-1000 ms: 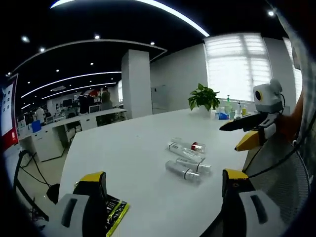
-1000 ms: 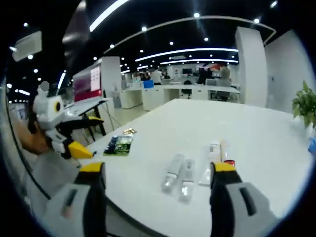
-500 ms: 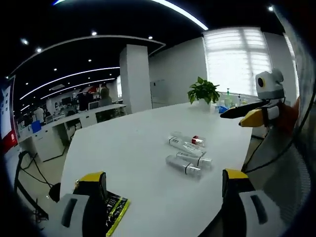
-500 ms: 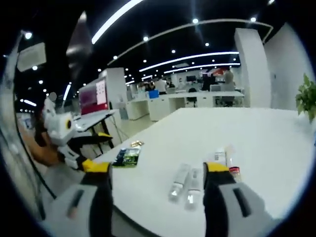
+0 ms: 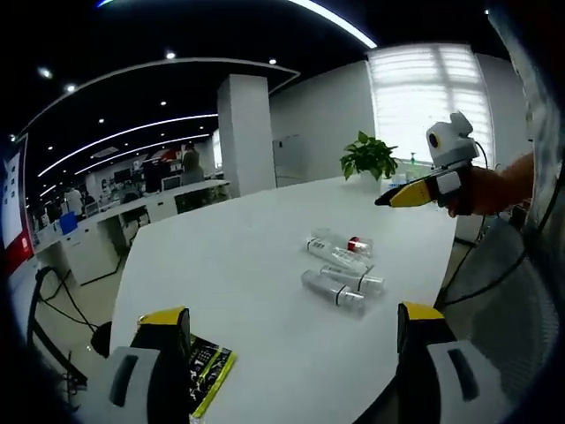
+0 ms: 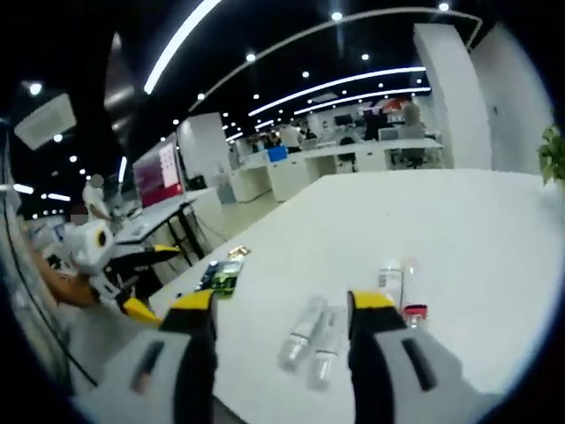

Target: Arrange the skincare products in the storage area until every visible bottle or jar stands upright without overlapping.

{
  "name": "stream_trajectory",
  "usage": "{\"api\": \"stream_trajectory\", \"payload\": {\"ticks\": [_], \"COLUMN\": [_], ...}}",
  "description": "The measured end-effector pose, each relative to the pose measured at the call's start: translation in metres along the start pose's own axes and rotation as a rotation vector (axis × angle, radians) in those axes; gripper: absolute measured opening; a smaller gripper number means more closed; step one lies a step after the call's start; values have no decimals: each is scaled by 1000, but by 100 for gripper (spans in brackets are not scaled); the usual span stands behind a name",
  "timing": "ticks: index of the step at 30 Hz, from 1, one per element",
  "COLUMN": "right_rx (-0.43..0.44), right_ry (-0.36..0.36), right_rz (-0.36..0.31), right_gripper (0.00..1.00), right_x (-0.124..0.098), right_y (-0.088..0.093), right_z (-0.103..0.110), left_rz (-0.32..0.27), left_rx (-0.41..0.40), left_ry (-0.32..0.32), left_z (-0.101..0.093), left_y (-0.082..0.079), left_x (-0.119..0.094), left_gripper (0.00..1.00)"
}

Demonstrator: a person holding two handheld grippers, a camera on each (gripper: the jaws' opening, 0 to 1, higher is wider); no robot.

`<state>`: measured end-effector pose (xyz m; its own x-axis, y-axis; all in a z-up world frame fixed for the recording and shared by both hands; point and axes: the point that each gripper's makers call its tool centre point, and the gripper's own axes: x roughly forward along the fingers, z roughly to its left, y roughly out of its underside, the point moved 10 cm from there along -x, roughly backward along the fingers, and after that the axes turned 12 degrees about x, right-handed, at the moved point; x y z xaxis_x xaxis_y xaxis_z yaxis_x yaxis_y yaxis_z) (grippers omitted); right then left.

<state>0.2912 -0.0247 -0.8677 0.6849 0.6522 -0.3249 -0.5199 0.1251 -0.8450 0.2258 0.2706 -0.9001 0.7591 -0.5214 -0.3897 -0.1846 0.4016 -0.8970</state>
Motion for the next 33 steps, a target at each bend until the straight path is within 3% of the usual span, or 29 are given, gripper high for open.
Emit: {"api": "stream_trajectory", "payload": {"ticks": [4,14,23,33], "right_rx": [-21,-20,-49,-48], "right_ry": [48,153,196,269], "right_rz": [26,196,258,337], "right_gripper": [54,54,49,45], "right_x": [20,56,78,96], "right_y": [-9,-9,-9,6], "right_z": [-16,-56,-77,-99], "left_rz": [11,13,24,39], "left_rx": [1,11,15,13], "left_ry": [11,28,37,35], "left_z": [0,-1,-1,1], "left_y": [0,3,5,8], "left_x": [1,1,1,1], "left_gripper": [100,100,100,100]}}
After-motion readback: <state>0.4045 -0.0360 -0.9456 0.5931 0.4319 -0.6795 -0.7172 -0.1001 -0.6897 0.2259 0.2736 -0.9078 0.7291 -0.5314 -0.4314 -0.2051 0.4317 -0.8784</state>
